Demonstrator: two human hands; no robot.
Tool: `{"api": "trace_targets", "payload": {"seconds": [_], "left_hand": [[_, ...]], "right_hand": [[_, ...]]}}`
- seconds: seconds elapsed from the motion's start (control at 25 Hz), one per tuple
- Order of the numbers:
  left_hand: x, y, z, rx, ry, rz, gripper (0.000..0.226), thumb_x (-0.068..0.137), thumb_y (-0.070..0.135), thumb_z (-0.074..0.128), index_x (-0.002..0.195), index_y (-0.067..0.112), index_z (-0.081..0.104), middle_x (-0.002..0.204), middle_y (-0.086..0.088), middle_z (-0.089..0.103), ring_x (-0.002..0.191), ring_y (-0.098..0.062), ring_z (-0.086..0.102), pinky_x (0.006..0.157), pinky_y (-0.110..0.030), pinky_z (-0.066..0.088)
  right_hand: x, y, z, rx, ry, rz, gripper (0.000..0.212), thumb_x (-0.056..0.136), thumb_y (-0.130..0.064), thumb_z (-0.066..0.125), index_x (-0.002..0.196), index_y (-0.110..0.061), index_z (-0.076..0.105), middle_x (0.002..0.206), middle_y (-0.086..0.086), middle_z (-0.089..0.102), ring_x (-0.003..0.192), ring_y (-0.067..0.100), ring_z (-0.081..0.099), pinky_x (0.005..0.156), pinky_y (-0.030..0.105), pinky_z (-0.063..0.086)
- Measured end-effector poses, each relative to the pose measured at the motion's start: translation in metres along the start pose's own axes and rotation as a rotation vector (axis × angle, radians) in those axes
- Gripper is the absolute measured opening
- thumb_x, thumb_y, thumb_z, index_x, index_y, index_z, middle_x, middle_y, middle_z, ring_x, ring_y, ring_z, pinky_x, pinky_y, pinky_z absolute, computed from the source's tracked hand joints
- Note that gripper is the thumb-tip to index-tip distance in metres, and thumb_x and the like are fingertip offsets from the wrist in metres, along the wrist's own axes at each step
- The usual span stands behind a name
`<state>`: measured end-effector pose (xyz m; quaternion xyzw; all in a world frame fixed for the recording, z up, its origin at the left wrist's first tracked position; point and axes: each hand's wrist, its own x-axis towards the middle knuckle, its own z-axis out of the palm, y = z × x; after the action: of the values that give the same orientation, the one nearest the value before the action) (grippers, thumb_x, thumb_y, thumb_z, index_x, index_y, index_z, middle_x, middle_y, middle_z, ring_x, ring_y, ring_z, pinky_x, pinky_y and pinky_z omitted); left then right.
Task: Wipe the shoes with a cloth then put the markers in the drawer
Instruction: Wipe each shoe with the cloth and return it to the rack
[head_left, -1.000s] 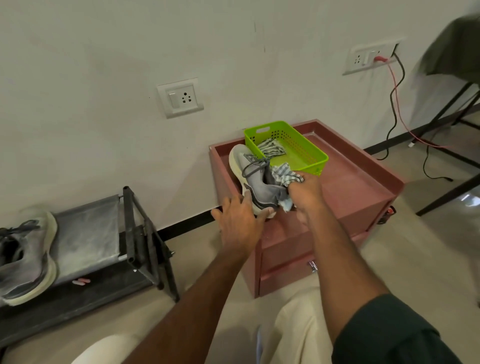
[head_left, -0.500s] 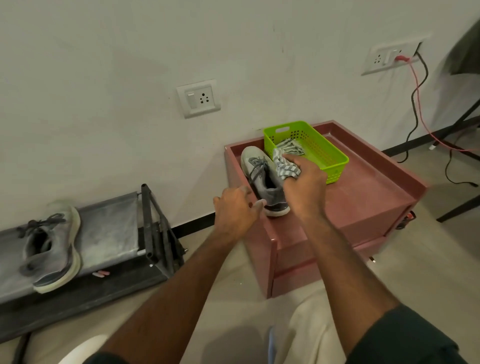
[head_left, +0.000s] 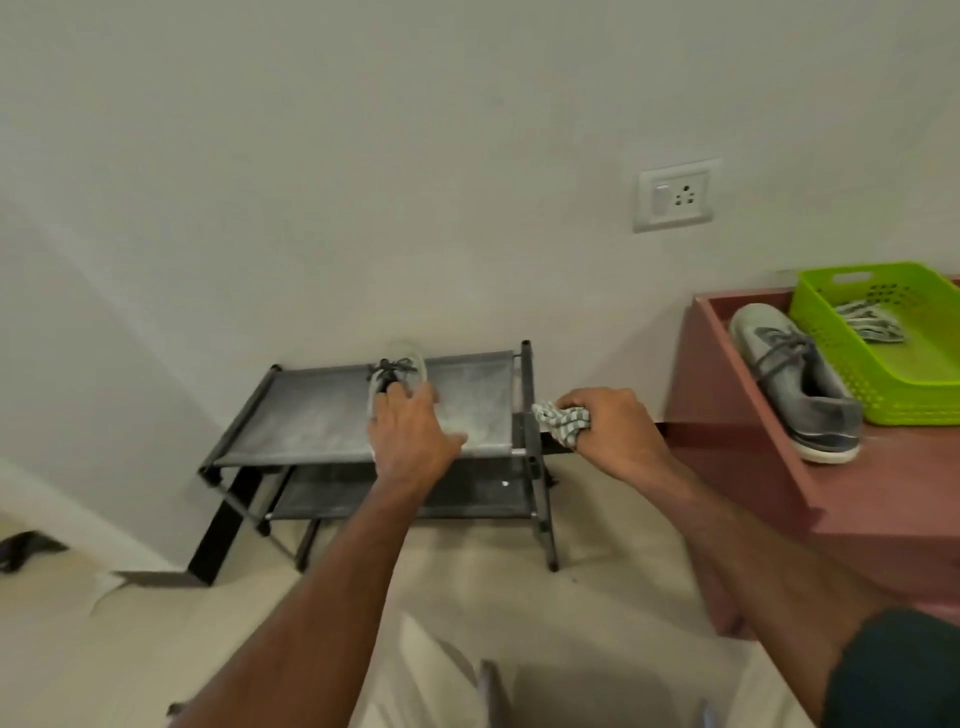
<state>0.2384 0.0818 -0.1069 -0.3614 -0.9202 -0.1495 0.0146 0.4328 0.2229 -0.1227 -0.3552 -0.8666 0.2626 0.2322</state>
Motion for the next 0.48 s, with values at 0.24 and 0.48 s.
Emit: {"api": "trace_targets", "payload": {"seconds": [0.24, 0.48], "left_hand": [[0.018, -0.051, 0.005, -0.362, -0.157, -0.318, 0.083, 0.068, 0.025, 0.094, 0.137, 0.022, 0.048, 0.137, -0.014, 0.046, 0.114, -0.029, 0.052, 0.103, -0.044, 0.048], [0.028, -0.049, 0.021, -0.396, 0.024, -0.317, 0.058, 0.076, 0.023, 0.089, 0.124, 0.008, 0.06, 0.121, -0.013, 0.068, 0.109, -0.029, 0.065, 0.096, -0.04, 0.051]], "right_hand": [[0.003, -0.025, 0.035, 0.04, -0.09, -0.043, 0.027, 0.081, -0.023, 0.076, 0.108, -0.027, 0.076, 0.1, -0.002, 0.076, 0.086, 0.017, 0.068, 0.077, 0.026, 0.053], [0.007, 0.0, 0.026, 0.087, -0.108, 0.025, 0.024, 0.081, -0.018, 0.071, 0.102, -0.029, 0.077, 0.091, -0.007, 0.076, 0.078, 0.01, 0.068, 0.066, 0.019, 0.047]]}}
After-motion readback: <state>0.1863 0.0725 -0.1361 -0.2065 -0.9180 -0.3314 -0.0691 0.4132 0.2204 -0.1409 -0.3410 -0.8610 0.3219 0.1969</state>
